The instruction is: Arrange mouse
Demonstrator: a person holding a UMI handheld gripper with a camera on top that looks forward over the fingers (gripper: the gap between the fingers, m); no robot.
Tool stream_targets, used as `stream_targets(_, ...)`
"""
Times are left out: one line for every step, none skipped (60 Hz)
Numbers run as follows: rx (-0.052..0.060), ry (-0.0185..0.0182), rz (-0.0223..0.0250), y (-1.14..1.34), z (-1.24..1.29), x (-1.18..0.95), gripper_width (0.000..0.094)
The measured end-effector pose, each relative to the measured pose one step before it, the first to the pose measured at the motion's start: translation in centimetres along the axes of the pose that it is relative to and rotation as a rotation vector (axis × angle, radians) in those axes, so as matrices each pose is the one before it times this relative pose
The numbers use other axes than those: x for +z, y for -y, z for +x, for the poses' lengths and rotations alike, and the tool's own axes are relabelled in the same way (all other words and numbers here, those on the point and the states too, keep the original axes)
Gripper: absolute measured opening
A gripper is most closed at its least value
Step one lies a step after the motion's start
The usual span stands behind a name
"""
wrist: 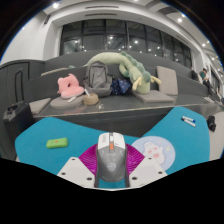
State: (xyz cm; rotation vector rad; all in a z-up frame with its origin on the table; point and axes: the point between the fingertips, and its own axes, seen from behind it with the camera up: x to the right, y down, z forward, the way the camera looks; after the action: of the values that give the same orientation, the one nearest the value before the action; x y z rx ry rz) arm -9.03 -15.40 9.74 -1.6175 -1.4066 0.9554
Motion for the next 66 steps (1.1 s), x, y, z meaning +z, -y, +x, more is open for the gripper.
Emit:
stream_targets(-0.0015,-0.01415,0.01171,0.694,1.052,0.527,0.0334)
stream_targets(-0.003,-0.017,0.00631,0.521,1.177,0.605,0.0334)
stream_targets(-0.0066,-0.0189,-0.00011,0.329,1.219,0.702,0.0334)
stream_targets(-0.0039,-0.01882,-0.00329,0.193,1.228,0.709,0.0333)
stream_targets(0.0037,-0.01676,-0.00386,0.144,1.149,0.742,0.0333)
stream_targets(0.0096,-0.01229,-0.00697,-0.067,1.084,0.546,0.0333)
stream_targets(0.008,-0.00977,-0.00876,-0.034,1.093,0.999,0.0333)
stream_targets(0.0033,-0.00978,-0.01531,-0.242,0.982,0.811,0.0333)
stream_targets(0.0032,-0.00888,-0.01631,-0.332,0.963,0.777,0.0333)
stream_targets(0.0074,-0.00634,-0.014,-0.323,0.822,0.723,0.0334)
stream_targets(0.0091,-0.00253,-0.01221,-0.33,0.731,0.752,0.0334)
stream_targets(0.007,-0.00248,-0.0149,-0.435,0.603,0.606,0.0334)
stream_targets(0.0044,-0.00179,-0.01791,-0.525,0.624,0.694,0.0334)
stream_targets(0.0027,-0.00033,-0.01816,-0.573,0.586,0.692,0.0335)
stream_targets(-0.0006,-0.00098,-0.01937,-0.619,0.559,0.663,0.0349)
stream_targets(-0.0036,-0.00356,-0.0223,-0.717,0.581,0.552,0.0351)
stream_targets(-0.0045,-0.00819,-0.01906,-0.639,0.672,0.471,0.0352)
stream_targets(-0.0048,-0.00825,-0.01324,-0.492,0.572,0.414,0.0351)
stream_targets(-0.0046,-0.00916,-0.00992,-0.486,0.547,0.418,0.0356)
stream_targets(-0.008,-0.00999,-0.00998,-0.493,0.541,0.377,0.036)
stream_targets(-0.0124,-0.00898,-0.00969,-0.492,0.5,0.387,0.037)
stream_targets(-0.0113,-0.00656,-0.00654,-0.619,0.296,0.358,0.0384)
stream_targets(-0.007,0.00455,0.00524,-0.344,0.103,0.311,0.0395)
stream_targets(0.0026,0.00853,0.02616,0.395,-0.038,0.133,0.041)
stream_targets(0.0008,0.00521,0.01344,0.1,0.011,0.08,0.0427)
stream_targets(-0.0012,0.00364,0.00099,-0.122,0.014,-0.002,0.0444)
stream_targets(-0.0007,0.00219,0.00449,0.012,0.024,-0.012,0.0459)
stream_targets(-0.0023,0.00159,0.00598,0.07,0.009,0.002,0.0483)
stream_targets(-0.0047,0.00181,0.00325,-0.013,-0.021,0.003,0.0509)
stream_targets(-0.0067,-0.00278,-0.00472,0.115,-0.01,-0.125,0.0585)
stream_targets(-0.0046,-0.0092,-0.00144,-0.264,0.225,0.055,0.0654)
stream_targets(-0.0026,-0.01586,0.00183,-0.084,0.374,0.012,0.0714)
stream_targets(-0.0005,-0.01443,0.00424,0.106,0.393,-0.244,0.0767)
stream_targets(-0.0008,-0.01245,0.00541,0.095,0.267,-0.064,0.082)
stream_targets(-0.0016,-0.00698,0.0025,0.049,0.16,-0.202,0.0852)
stream_targets(-0.0013,-0.00324,0.00008,0.051,0.108,-0.233,0.088)
stream_targets(0.0,-0.00234,-0.00276,0.019,0.118,-0.309,0.0862)
stream_targets(0.0003,-0.0007,-0.00346,-0.074,0.263,-0.415,0.0844)
stream_targets(0.0027,0.00459,-0.00113,0.065,-0.066,-0.569,0.0842)
stream_targets(0.0042,0.00883,0.00289,0.162,-0.134,-0.71,0.0846)
stream_targets(0.0048,0.0119,0.0059,0.195,-0.159,-0.843,0.0846)
stream_targets(0.0038,0.01144,0.00662,0.186,-0.152,-0.931,0.0848)
stream_targets(0.0037,0.00981,0.00656,0.157,-0.132,-1.057,0.0851)
stream_targets(0.0029,0.00812,0.00667,0.118,-0.094,-1.094,0.0853)
stream_targets(0.0033,0.00558,0.00758,0.035,-0.19,-0.947,0.0858)
stream_targets(0.0024,0.00695,0.00395,0.06,0.013,-1.45,0.0857)
stream_targets(0.0013,0.00523,0.00491,-0.013,-0.061,-1.273,0.0859)
stream_targets(0.0012,0.00077,0.00534,0.034,-0.157,-1.106,0.0859)
stream_targets(0.0014,0.00111,0.00704,-0.002,0.02,-1.221,0.0859)
stream_targets(0.0009,-0.00018,0.00702,-0.03,0.024,-1.232,0.0857)
stream_targets(0.0002,-0.00056,0.00446,-0.109,0.024,-1.198,0.086)
stream_targets(0.0003,0.0002,0.00154,-0.21,0.022,-1.183,0.0859)
stream_targets(0.0012,0.00311,-0.00171,-0.194,0.001,-1.046,0.0859)
stream_targets(0.0018,0.00325,-0.00354,-0.359,0.001,-1.145,0.0859)
stream_targets(0.0018,0.00434,-0.00438,-0.385,-0.061,-1.142,0.0859)
stream_targets(0.003,0.00362,-0.00338,-0.373,-0.029,-1.159,0.0858)
stream_targets(0.0032,0.00414,-0.00302,-0.347,-0.065,-1.126,0.0859)
stream_targets(0.001,0.00635,-0.00313,-0.376,-0.095,-1.046,0.0857)
stream_targets(-0.001,0.00745,-0.00107,-0.357,-0.043,-0.841,0.0856)
stream_targets(-0.0035,0.00672,-0.00139,-0.307,-0.081,-0.974,0.0857)
stream_targets(-0.0042,0.00382,0.00114,-0.275,0.037,-0.951,0.0858)
stream_targets(-0.0026,-0.00029,0.00325,-0.229,0.106,-0.9,0.086)
stream_targets(-0.0018,-0.00247,0.0037,-0.2,0.133,-0.83,0.086)
stream_targets(-0.0025,-0.00323,0.00274,-0.181,0.179,-0.793,0.0858)
stream_targets(-0.0036,-0.00224,0.0011,-0.251,0.168,-0.74,0.0857)
stream_targets(-0.0054,-0.00227,0.00085,-0.205,0.144,-0.706,0.0859)
